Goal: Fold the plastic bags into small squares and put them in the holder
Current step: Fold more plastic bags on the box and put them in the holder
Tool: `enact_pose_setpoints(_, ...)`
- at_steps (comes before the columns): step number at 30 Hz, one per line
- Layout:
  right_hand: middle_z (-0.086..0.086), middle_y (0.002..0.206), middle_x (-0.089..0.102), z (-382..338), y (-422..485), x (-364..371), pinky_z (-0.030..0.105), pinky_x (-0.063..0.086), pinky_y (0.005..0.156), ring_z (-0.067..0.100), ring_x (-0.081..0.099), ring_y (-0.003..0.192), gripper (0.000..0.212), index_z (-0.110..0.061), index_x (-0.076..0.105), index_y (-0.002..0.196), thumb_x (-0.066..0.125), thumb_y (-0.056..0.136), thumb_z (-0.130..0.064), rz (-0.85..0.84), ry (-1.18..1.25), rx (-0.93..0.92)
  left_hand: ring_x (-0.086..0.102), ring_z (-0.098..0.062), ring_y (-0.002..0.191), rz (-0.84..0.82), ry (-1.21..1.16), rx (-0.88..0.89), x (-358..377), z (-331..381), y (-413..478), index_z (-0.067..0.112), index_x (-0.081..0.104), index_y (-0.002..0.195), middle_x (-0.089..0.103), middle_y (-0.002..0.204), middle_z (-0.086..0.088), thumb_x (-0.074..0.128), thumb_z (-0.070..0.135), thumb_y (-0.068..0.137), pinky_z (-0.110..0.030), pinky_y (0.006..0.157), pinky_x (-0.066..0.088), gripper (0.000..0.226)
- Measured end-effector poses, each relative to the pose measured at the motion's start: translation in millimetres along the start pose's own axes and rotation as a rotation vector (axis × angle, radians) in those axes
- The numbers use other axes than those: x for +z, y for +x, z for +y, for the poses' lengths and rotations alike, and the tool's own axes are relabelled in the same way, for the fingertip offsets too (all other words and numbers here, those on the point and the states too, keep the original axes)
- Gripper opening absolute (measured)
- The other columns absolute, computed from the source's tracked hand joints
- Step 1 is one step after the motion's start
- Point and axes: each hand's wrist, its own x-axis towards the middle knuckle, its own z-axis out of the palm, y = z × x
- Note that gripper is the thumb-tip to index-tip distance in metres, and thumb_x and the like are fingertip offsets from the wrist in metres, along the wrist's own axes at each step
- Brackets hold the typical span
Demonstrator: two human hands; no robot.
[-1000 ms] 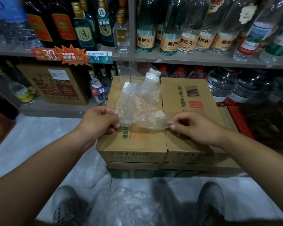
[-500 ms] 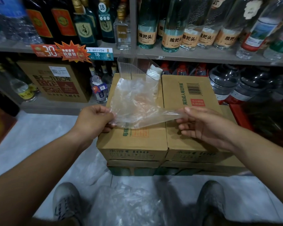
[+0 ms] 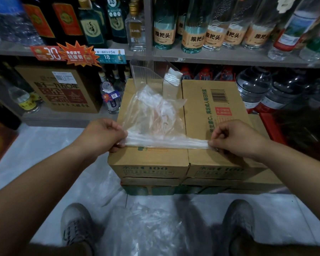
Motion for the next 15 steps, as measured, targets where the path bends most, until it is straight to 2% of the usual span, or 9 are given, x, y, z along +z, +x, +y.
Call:
enact_pose_setpoints(2, -0.003, 0.062, 0.066, -1, 3, -1, 0.029, 0.052, 0.064, 0.011, 0.06, 0.059, 0.01, -0.014, 0.072, 0.078, 0.081, 0.083, -0.012, -0.029, -0.078, -0.029, 0.063, -0.022, 0.071, -0.013, 0.102, 0.014, -1, 3, -3, 0.002, 0.066, 0.101, 0.068, 0.08, -0.014, 0.074, 0.009, 0.089, -0.036, 0.07, 0.055, 0.016)
enact_pose_setpoints(4, -0.004, 0.066, 0.064, -6, 6, -3, 0.019, 0.048, 0.062, 0.009, 0.058, 0.063, 0.013, -0.015, 0.072, 0.084, 0.084, 0.08, -0.016, -0.071, -0.077, -0.03, 0.066, -0.022, 0.079, -0.015, 0.171, 0.046, -2, 8, -3, 0.009, 0.063, 0.107, 0.067, 0.09, -0.008, 0.076, 0.011, 0.087, -0.033, 0.07, 0.053, 0.024)
enact_pose_setpoints(7, 0.0, 0.082, 0.068, -17, 13, -9, 0.011, 0.045, 0.06, 0.009, 0.061, 0.074, 0.021, -0.019, 0.07, 0.096, 0.084, 0.08, -0.021, -0.046, -0.061, -0.059, 0.067, -0.018, 0.098, -0.052, 0.156, 0.112, -2, 14, 3, 0.018, 0.049, 0.133, 0.062, 0.116, -0.002, 0.077, 0.015, 0.087, -0.034, 0.085, 0.056, 0.054)
enact_pose_setpoints(10, 0.001, 0.101, 0.068, -33, 21, -12, 0.011, 0.05, 0.07, 0.009, 0.065, 0.088, 0.027, -0.023, 0.068, 0.111, 0.079, 0.086, -0.024, 0.027, 0.106, -0.141, 0.057, -0.014, 0.125, -0.068, -0.021, 0.254, 2, 21, 12, 0.021, 0.042, 0.15, 0.056, 0.14, -0.001, 0.077, 0.023, 0.088, -0.036, 0.107, 0.048, 0.071)
enact_pose_setpoints(11, 0.001, 0.107, 0.068, -39, 24, -11, 0.017, 0.054, 0.078, 0.012, 0.067, 0.094, 0.033, -0.025, 0.066, 0.118, 0.077, 0.087, -0.025, 0.026, 0.174, -0.171, 0.057, -0.013, 0.128, -0.077, -0.082, 0.301, 4, 23, 14, 0.022, 0.045, 0.149, 0.057, 0.14, -0.001, 0.078, 0.026, 0.088, -0.037, 0.11, 0.046, 0.07)
enact_pose_setpoints(13, -0.001, 0.116, 0.067, -51, 29, -8, 0.03, 0.057, 0.087, 0.016, 0.069, 0.102, 0.043, -0.03, 0.062, 0.128, 0.076, 0.087, -0.027, 0.02, 0.232, -0.211, 0.063, -0.014, 0.121, -0.077, -0.149, 0.37, 9, 28, 14, 0.024, 0.056, 0.14, 0.064, 0.131, -0.005, 0.081, 0.036, 0.084, -0.04, 0.106, 0.052, 0.063)
enact_pose_setpoints(15, -0.002, 0.117, 0.067, -61, 32, -1, 0.031, 0.058, 0.089, 0.017, 0.07, 0.1, 0.044, -0.028, 0.062, 0.13, 0.076, 0.088, -0.025, 0.011, 0.248, -0.24, 0.067, -0.015, 0.111, -0.027, -0.147, 0.415, 15, 32, 14, 0.021, 0.064, 0.129, 0.068, 0.12, -0.011, 0.078, 0.034, 0.088, -0.039, 0.098, 0.057, 0.045)
